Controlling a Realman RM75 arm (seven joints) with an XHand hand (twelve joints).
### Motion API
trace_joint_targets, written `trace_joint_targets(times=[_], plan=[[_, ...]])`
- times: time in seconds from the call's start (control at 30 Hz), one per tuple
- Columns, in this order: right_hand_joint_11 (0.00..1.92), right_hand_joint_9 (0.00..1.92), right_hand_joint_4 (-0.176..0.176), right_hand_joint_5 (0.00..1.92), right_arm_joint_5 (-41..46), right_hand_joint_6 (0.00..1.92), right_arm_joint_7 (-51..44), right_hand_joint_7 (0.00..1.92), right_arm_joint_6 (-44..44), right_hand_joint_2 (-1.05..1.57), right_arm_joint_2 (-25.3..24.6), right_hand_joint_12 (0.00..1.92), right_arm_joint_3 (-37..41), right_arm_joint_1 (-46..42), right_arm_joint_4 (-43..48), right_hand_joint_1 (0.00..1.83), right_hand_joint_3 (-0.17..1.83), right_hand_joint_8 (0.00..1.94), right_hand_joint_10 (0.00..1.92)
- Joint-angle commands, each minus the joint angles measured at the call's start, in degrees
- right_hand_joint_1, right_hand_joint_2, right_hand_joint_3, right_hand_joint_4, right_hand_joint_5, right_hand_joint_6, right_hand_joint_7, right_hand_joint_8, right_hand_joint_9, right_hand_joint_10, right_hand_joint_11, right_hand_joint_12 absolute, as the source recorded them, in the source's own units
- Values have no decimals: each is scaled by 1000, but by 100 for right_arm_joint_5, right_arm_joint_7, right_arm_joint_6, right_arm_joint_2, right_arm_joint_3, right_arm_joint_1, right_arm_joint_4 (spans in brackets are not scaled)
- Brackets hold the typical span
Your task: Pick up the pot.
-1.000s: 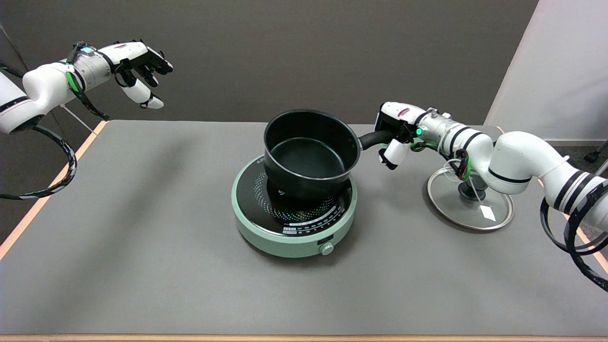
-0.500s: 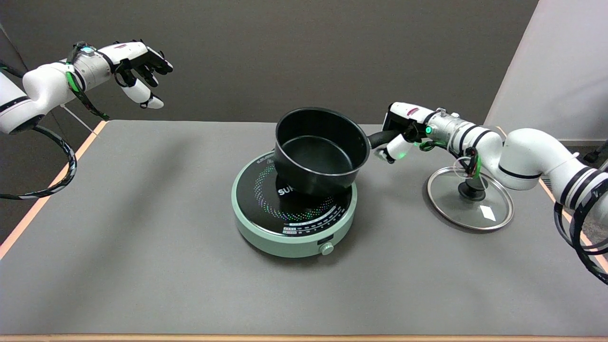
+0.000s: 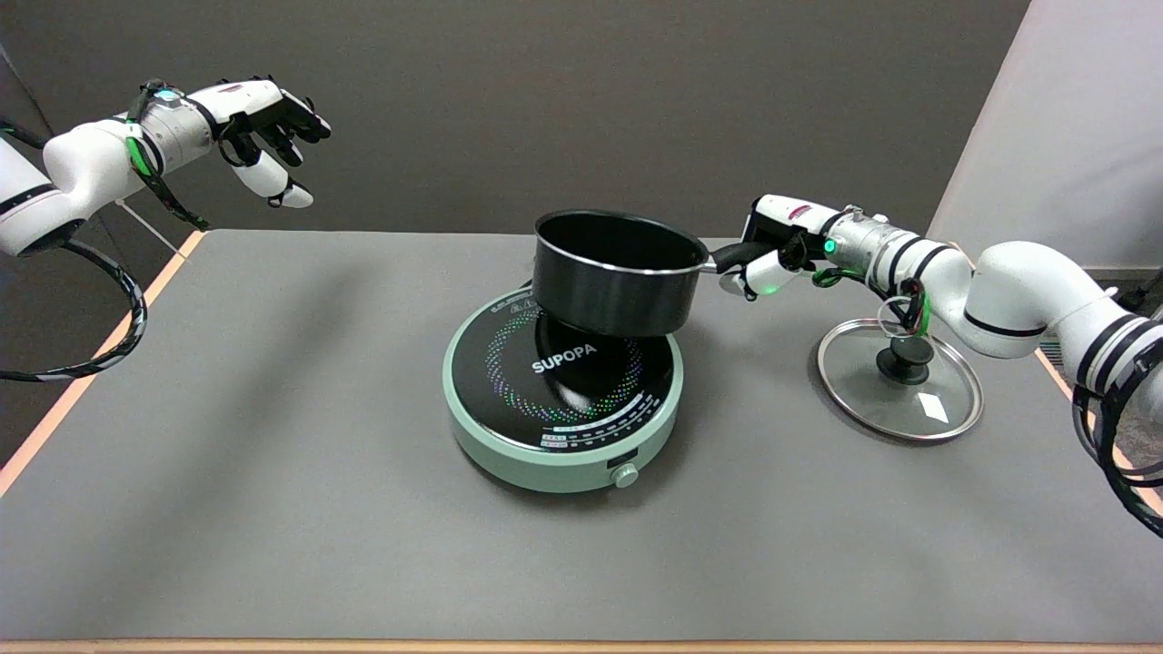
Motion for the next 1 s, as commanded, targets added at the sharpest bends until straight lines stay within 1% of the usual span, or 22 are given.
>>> trace_joint_targets(times=[0.03,0.3,0.47,0.67,0.87,1.0], plan=[[1701,1701,-92,1701,7,1701,63,1701,-192,1062,9,1701,-3,37,-222,1047,565,1701,1701],[1700,1700,-93,1700,-9,1700,87,1700,-235,1096,1,1700,43,34,-273,1049,576,1700,1700],[1700,1700,-94,1700,7,1700,87,1700,-269,1111,9,1700,273,-62,-286,1045,580,1700,1700],[1706,1706,-94,1706,-20,1706,39,1706,-293,1150,25,1706,1064,-395,-254,1038,573,1706,1706],[1708,1708,-94,1708,16,1708,46,1708,-293,1172,22,1708,1535,-557,-215,1033,574,1708,1708],[1708,1708,-94,1708,31,1708,53,1708,-293,1178,25,1708,2100,-804,-147,1033,576,1708,1708]])
